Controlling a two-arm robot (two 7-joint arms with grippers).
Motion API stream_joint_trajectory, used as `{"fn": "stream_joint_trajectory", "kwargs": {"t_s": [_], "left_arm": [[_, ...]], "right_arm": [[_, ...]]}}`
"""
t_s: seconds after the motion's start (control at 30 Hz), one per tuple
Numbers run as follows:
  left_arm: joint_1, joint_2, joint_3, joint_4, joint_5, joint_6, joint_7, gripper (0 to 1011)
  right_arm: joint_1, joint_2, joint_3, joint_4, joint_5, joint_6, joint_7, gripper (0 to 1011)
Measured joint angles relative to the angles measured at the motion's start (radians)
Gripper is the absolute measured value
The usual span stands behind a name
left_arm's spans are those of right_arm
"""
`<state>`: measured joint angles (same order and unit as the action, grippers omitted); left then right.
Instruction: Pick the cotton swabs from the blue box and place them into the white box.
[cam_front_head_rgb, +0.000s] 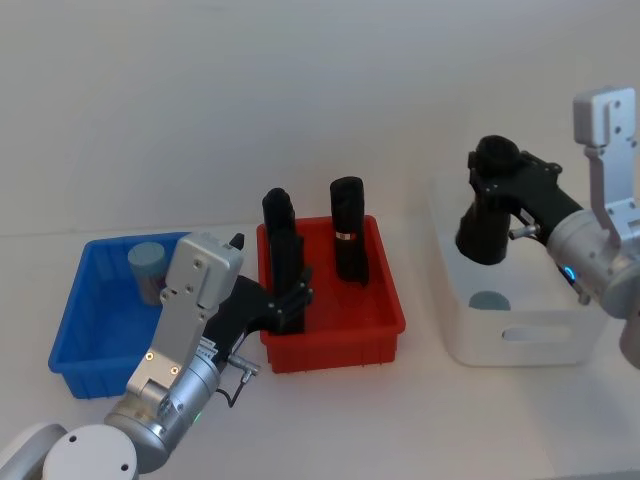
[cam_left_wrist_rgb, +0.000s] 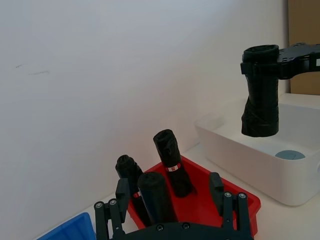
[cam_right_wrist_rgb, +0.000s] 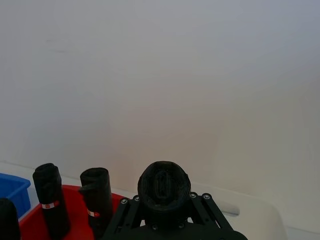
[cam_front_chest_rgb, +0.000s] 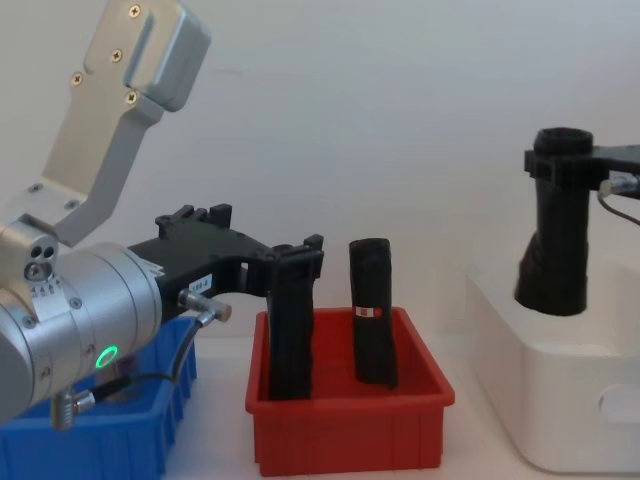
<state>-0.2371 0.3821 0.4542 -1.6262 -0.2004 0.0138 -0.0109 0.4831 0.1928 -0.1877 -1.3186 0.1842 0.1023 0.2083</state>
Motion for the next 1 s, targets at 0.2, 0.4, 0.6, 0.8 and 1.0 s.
{"fn": "stream_joint_trajectory", "kwargs": {"t_s": [0.2,0.4,0.6,0.8,1.0], "left_arm": [[0.0,0.0,0.0,0.0,0.0,0.0,0.0,1004],[0.0,0.0,0.0,0.0,0.0,0.0,0.0,1004],[0.0,0.0,0.0,0.0,0.0,0.0,0.0,1004],[0.0,0.0,0.0,0.0,0.0,0.0,0.0,1004],[0.0,0.0,0.0,0.0,0.0,0.0,0.0,1004]], "right_arm": [[-0.018,0.012,0.009,-0.008,0.006,0.025,-0.016,339],[-0.025,0.016,0.012,0.001,0.01,0.034,-0.016,339],[-0.027,0.018,0.013,0.015,0.01,0.038,-0.012,446],[-0.029,0.02,0.014,0.02,0.007,0.039,-0.008,641],[-0.033,0.022,0.015,0.019,0.005,0.039,-0.007,833]]}}
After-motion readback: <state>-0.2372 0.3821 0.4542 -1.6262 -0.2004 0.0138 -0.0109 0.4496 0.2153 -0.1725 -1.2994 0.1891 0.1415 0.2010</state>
